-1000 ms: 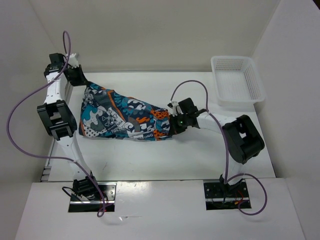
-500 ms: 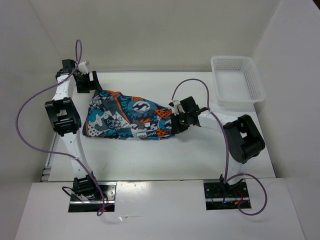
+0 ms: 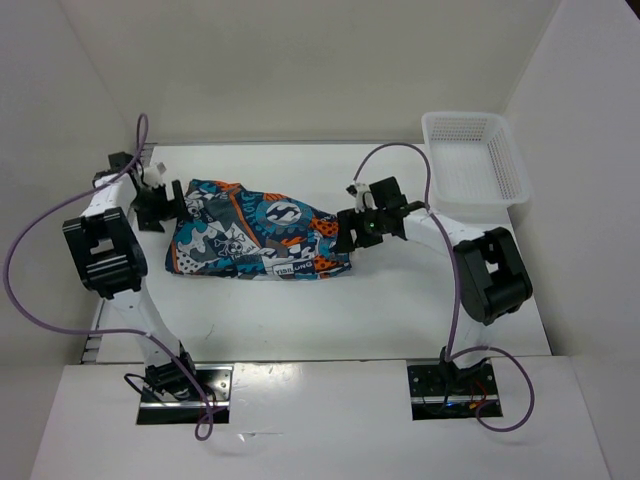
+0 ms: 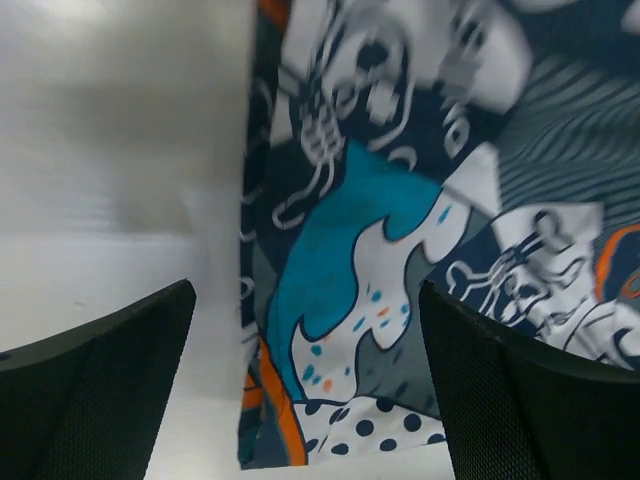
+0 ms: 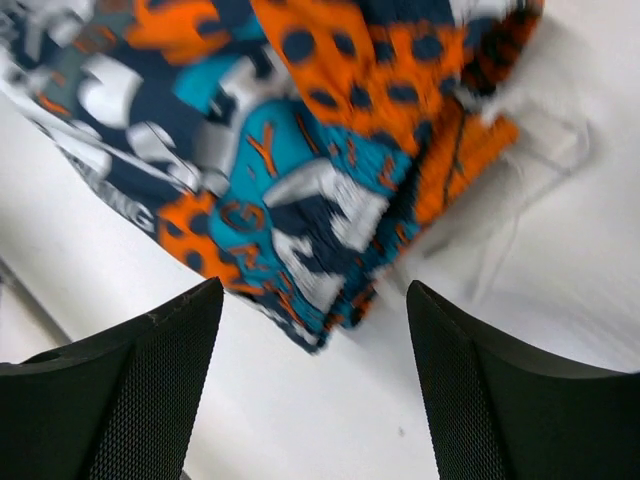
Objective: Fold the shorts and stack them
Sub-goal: Fold the shorts
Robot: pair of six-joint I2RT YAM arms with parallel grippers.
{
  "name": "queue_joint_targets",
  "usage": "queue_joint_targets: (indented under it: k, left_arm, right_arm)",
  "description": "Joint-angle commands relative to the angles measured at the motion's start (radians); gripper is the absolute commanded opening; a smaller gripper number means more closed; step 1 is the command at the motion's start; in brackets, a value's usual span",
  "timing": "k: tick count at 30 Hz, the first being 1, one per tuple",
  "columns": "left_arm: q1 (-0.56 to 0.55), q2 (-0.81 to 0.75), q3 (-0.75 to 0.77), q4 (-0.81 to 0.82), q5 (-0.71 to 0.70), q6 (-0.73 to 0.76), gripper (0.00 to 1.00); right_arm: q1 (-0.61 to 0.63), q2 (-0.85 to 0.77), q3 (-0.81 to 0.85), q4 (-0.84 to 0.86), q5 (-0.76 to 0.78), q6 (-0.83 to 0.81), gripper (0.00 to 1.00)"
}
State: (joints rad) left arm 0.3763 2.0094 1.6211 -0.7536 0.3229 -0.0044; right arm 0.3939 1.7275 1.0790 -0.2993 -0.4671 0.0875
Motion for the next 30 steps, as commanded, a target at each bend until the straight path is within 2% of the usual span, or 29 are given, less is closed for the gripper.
queue_joint_targets:
  k: [1, 9, 16, 21, 23, 25, 26, 27, 28, 29, 30]
  left_arm:
    - [-0.008, 0.014, -0.093, 0.003, 0.004, 0.004, 0.99]
    - [-0.008, 0.042, -0.161, 0.054, -0.018, 0.004, 0.99]
    - [-0.008, 0.042, -0.204, 0.054, -0.018, 0.004, 0.99]
    - [-0.008, 0.042, -0.224, 0.054, -0.018, 0.004, 0.99]
    - [-0.008, 0.052, -0.233, 0.054, -0.018, 0.004, 0.95]
    - [-0.008, 0.083, -0.233, 0.054, -0.018, 0.004, 0.78]
    - [-0.008, 0.083, -0.233, 0.054, -0.009, 0.004, 0.72]
    - [-0.008, 0.095, -0.233, 0.054, -0.008, 0.004, 0.66]
    - [-0.008, 0.109, -0.224, 0.054, 0.001, 0.004, 0.55]
    - [-0.008, 0.109, -0.224, 0.045, 0.001, 0.004, 0.48]
    - [-0.008, 0.121, -0.224, 0.045, 0.014, 0.004, 0.4]
  right_arm:
    - [-0.006, 0.046, 0.081, 0.054, -0.058, 0.089, 0.79]
    - [-0.006, 0.103, 0.062, 0.074, 0.019, 0.228, 0.79]
    - [-0.006, 0.133, 0.05, 0.083, 0.156, 0.248, 0.72]
    - [0.016, 0.179, 0.084, 0.106, 0.166, 0.273, 0.69]
    - [0.037, 0.207, 0.094, 0.106, 0.166, 0.29, 0.59]
    - [0.037, 0.222, 0.104, 0.115, 0.176, 0.314, 0.49]
    - [0.037, 0.234, 0.104, 0.115, 0.186, 0.314, 0.31]
    - [0.037, 0.234, 0.116, 0.115, 0.2, 0.323, 0.23]
    - [0.037, 0.234, 0.116, 0.115, 0.209, 0.324, 0.16]
    - [0.037, 0.234, 0.116, 0.115, 0.219, 0.324, 0.03]
    - [0.037, 0.234, 0.116, 0.115, 0.243, 0.314, 0.0]
